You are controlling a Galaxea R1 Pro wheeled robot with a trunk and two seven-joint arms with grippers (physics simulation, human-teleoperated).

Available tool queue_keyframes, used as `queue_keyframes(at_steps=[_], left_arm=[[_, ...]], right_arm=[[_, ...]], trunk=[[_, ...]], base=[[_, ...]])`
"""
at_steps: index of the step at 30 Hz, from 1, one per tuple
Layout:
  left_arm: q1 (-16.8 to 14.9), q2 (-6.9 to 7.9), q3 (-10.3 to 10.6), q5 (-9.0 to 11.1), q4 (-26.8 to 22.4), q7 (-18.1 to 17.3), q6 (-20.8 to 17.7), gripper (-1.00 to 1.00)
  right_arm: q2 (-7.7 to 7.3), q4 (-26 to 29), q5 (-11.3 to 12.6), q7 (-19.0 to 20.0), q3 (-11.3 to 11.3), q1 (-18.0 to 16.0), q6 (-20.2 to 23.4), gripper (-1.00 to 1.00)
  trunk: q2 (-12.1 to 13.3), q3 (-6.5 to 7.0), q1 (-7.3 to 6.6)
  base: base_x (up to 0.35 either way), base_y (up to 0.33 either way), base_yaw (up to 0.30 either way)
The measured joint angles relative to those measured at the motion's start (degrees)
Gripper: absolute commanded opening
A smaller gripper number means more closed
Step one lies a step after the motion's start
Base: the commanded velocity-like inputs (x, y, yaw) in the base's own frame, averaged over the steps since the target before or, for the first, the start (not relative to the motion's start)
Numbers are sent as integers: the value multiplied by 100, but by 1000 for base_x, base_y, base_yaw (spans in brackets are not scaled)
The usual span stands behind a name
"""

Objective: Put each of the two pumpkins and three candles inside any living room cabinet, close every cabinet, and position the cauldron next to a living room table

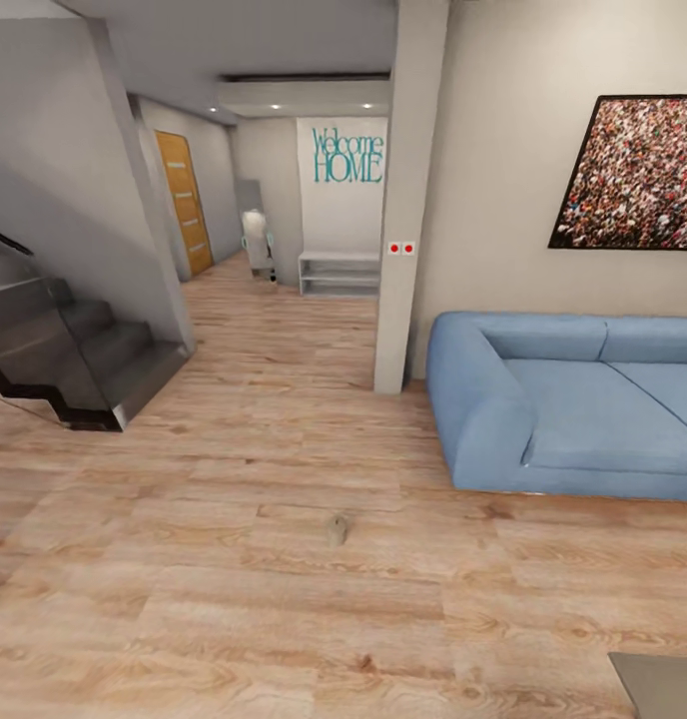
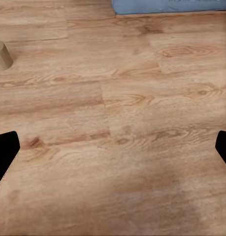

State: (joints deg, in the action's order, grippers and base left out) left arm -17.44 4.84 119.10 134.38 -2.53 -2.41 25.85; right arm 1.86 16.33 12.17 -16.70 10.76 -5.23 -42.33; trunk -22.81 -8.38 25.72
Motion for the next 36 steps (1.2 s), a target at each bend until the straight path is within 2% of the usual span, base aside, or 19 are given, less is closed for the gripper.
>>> queue_keyframes(at_steps=[6, 36], left_arm=[[0, 1, -30, 0, 0, -17, 1, 100], [1, -7, -33, 0, 0, -17, -5, 100]], right_arm=[[2, 2, 6, 1, 0, 1, 25, 100], [10, -5, 1, 9, 12, -1, 40, 100]], trunk=[[0, 12, 0], [0, 21, 0]], base=[[323, 144, -184], [324, 133, -2]])
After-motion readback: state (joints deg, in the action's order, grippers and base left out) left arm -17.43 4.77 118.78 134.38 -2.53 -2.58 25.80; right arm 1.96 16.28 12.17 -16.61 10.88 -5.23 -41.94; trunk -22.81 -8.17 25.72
